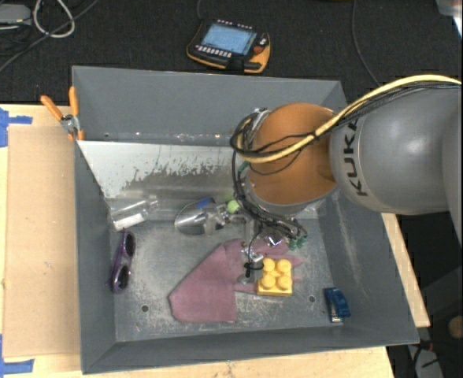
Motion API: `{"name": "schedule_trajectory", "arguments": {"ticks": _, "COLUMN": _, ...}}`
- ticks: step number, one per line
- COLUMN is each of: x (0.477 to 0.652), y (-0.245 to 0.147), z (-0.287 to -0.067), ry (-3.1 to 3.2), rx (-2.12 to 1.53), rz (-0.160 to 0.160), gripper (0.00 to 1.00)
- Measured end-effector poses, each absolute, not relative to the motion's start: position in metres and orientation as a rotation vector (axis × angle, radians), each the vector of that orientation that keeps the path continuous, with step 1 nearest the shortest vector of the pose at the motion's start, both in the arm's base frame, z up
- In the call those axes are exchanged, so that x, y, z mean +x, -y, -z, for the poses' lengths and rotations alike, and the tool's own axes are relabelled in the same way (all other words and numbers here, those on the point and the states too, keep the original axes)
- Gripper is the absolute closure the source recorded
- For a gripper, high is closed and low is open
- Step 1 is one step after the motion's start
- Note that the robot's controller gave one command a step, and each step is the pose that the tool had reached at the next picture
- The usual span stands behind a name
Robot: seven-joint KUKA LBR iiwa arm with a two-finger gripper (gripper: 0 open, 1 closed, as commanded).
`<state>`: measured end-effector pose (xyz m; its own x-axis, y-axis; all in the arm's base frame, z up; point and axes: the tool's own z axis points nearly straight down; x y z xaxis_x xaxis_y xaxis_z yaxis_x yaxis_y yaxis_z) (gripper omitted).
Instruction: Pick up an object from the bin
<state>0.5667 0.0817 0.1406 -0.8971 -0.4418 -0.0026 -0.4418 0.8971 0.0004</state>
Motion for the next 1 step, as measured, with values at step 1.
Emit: {"name": "schedule_trajectory", "arguments": {"ticks": 1, "x": 0.5737, "y": -0.0727, "z": -0.0763, "ry": -3.122, "rx": -0.426, "rz": -0.003, "gripper": 0.0}}
